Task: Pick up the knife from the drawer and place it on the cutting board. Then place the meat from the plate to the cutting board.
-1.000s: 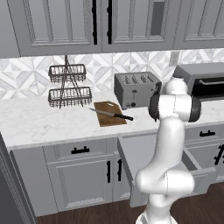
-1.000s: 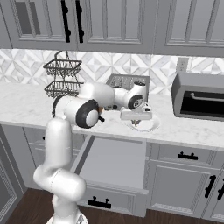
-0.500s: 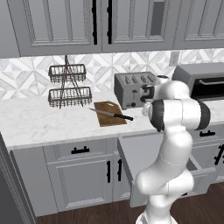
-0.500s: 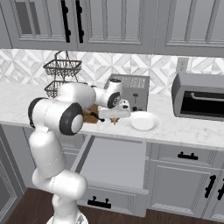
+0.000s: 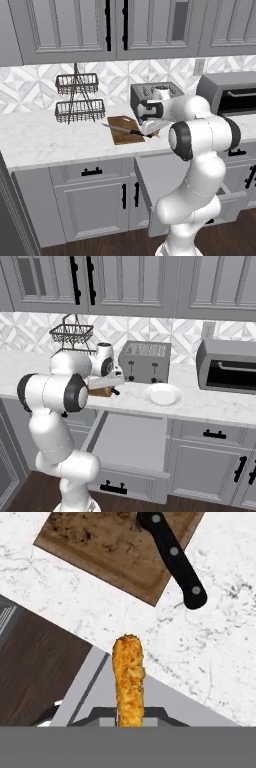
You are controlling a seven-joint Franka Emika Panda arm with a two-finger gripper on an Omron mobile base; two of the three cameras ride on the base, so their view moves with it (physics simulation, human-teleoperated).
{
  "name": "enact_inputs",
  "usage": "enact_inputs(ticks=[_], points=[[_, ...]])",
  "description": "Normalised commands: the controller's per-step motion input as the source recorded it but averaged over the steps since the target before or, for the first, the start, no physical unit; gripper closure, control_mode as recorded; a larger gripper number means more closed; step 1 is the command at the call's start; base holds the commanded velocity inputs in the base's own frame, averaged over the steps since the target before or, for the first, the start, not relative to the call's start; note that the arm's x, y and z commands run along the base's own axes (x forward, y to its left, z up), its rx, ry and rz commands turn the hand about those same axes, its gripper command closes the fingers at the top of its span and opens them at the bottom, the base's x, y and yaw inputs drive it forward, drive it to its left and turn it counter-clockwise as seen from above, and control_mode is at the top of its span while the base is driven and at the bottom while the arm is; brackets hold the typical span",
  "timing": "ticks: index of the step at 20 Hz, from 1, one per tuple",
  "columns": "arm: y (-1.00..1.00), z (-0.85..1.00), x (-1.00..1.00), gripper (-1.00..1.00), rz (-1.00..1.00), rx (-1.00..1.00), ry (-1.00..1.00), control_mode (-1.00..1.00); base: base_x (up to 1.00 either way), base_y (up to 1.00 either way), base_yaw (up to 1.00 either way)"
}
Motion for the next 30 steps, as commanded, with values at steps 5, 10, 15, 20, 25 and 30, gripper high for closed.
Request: enact_inputs(ticks=[5,10,15,20,25,30], points=[[0.62,-0.01,0.52,1.00,0.16,0.00,0.08,-1.00,0.00,0.00,0.00],[0.34,-0.06,0.57,1.00,0.14,0.00,0.10,-1.00,0.00,0.00,0.00],[0.18,-0.19,0.35,1.00,0.09,0.00,0.02,-1.00,0.00,0.00,0.00],[0.09,-0.34,0.27,1.00,0.07,0.00,0.00,-1.00,0.00,0.00,0.00],[0.10,-0.43,0.33,1.00,0.04,0.00,0.01,-1.00,0.00,0.00,0.00],[0.08,-0.25,0.32,1.00,0.02,0.00,0.00,-1.00,0.00,0.00,0.00]])
